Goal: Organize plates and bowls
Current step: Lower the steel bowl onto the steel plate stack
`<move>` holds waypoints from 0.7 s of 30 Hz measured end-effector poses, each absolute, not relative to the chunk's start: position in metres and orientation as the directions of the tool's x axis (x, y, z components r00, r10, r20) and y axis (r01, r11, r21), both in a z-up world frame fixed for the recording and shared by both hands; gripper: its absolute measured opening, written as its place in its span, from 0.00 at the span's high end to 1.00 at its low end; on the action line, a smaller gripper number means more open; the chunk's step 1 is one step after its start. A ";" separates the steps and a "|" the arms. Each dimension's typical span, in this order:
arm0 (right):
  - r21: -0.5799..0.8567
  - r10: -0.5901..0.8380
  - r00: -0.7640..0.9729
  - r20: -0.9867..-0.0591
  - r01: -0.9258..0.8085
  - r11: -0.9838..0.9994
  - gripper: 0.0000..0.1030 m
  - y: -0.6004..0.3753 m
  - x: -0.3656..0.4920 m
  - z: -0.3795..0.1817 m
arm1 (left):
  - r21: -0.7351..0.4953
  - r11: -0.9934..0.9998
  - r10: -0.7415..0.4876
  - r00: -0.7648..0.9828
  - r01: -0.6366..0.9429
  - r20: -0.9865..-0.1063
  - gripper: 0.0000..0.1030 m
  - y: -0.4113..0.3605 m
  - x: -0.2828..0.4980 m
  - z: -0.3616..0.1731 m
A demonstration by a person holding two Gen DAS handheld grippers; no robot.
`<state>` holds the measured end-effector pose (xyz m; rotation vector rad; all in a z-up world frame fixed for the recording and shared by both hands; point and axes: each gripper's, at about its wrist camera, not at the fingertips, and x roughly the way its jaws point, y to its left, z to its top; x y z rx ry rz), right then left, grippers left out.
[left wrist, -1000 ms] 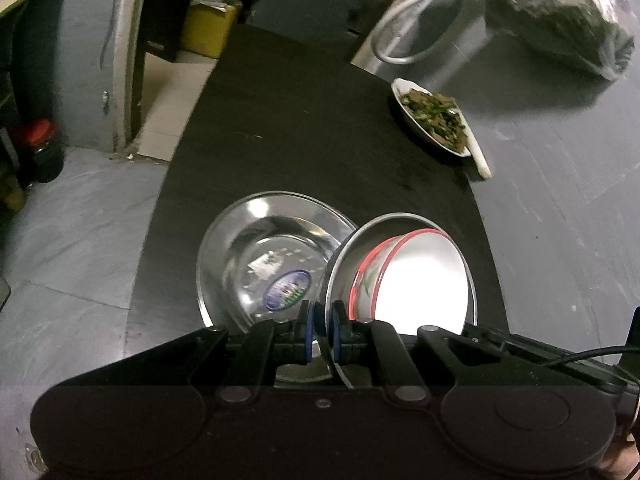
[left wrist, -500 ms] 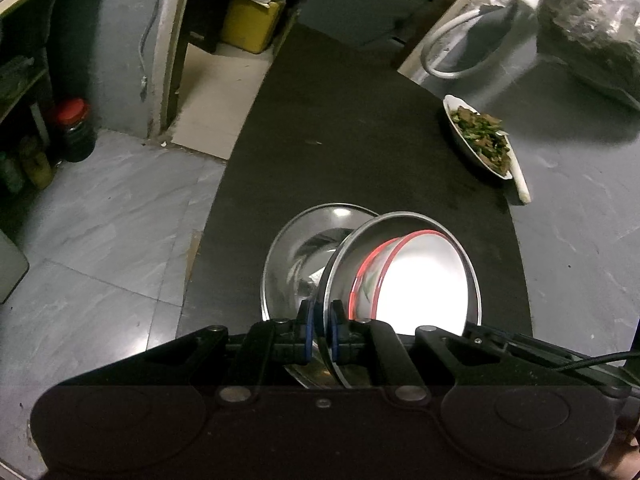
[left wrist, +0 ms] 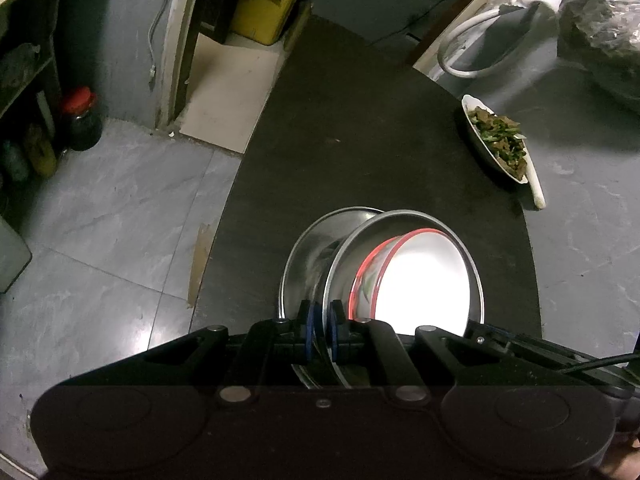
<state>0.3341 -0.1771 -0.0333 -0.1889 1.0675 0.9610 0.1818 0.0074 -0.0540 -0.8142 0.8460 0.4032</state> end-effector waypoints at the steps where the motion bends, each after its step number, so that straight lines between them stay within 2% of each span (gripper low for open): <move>1: 0.300 0.573 0.136 -0.808 -0.742 0.600 0.88 -0.177 0.334 -0.034 | -0.471 0.636 0.003 0.613 -0.611 -0.790 0.94 0.008 0.183 -0.055; 21: 0.297 0.552 0.144 -0.822 -0.717 0.630 0.86 -0.176 0.334 -0.039 | -0.467 0.636 -0.018 0.593 -0.615 -0.805 0.95 0.009 0.194 -0.067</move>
